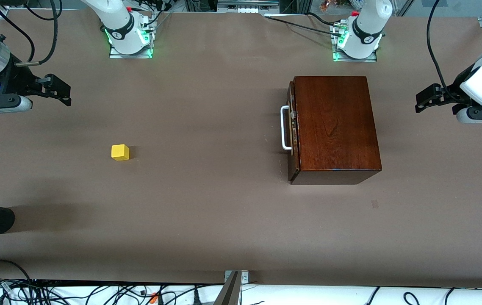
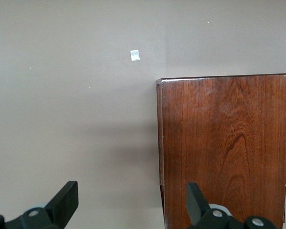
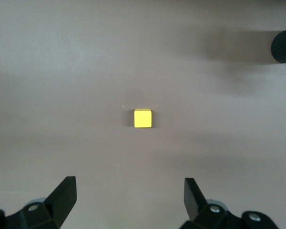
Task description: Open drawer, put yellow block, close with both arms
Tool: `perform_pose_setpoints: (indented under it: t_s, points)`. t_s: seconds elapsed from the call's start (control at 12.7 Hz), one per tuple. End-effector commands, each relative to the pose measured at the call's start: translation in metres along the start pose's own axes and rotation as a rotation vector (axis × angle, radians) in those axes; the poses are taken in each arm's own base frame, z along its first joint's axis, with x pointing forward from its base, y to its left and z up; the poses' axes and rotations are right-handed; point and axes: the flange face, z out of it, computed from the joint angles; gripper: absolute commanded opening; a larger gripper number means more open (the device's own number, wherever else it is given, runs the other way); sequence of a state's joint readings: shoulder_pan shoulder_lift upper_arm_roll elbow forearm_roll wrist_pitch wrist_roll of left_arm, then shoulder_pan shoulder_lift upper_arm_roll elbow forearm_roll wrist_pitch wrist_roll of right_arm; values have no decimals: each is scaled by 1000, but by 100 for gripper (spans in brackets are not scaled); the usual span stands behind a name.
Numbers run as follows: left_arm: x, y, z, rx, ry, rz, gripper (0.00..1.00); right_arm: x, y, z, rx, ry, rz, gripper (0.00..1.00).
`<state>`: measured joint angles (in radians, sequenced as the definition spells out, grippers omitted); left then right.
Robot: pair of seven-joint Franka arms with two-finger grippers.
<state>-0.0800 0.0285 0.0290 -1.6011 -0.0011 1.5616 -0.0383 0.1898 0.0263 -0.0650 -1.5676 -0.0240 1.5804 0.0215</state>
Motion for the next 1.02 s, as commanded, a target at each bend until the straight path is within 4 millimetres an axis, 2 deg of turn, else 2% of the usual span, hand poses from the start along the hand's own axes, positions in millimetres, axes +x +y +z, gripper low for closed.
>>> perform_pose_setpoints:
  t_s: [0.0,0.95]
  points:
    - [-2,-2,-4,12,-5,-13,100,1,1,-6,0,-5,12,100]
    - [-4,1,-5,11,-17,-8,100,1,1,-6,0,-3,12,100]
